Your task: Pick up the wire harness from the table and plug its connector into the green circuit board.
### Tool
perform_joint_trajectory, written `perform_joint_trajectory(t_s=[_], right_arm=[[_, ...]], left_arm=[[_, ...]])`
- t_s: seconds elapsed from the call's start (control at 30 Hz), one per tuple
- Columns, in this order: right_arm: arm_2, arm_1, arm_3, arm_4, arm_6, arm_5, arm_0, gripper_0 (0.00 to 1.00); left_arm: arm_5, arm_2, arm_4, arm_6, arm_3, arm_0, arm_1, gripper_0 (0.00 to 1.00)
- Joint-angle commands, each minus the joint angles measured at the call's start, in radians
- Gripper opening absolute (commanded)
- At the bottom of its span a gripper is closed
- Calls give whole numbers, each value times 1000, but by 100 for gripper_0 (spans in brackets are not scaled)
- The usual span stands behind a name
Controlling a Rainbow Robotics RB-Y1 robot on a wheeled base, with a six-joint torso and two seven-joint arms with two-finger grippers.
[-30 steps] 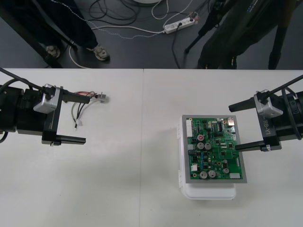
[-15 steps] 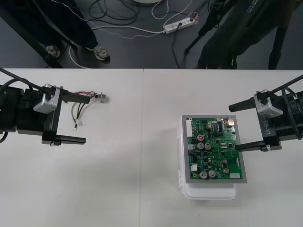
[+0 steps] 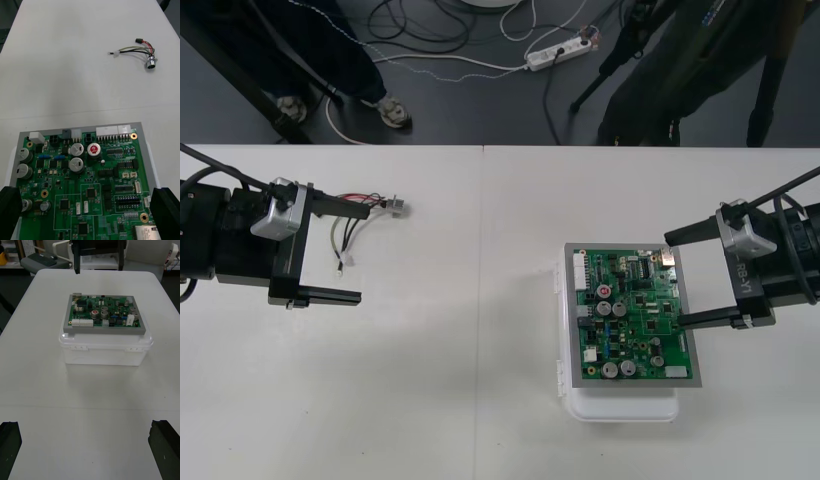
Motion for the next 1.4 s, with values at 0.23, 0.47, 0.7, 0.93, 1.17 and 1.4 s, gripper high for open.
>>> perform_joint_trajectory(t_s=[0.23, 0.47, 0.7, 0.93, 1.17, 1.4], right_arm=[[9, -31, 0, -1, -4, -4, 13, 100], [7, -29, 9, -64, 0, -4, 13, 100], [1, -18, 55, -160, 2, -4, -5, 100], [1, -5, 108, -298, -17, -4, -27, 100], [-22, 15, 117, -351, -23, -4, -28, 100], [-42, 83, 121, -347, -50, -4, -47, 100]], left_arm=[[-37, -32, 13, 48, 13, 91, -33, 100], [-37, -32, 13, 43, 13, 74, -16, 100], [-37, -25, 13, 25, 13, 40, 25, 100], [-37, -18, 13, -4, 13, -5, 82, 100], [-37, -13, -33, -67, 13, -57, 140, 100], [-37, -13, -104, -159, 15, -81, 180, 100]])
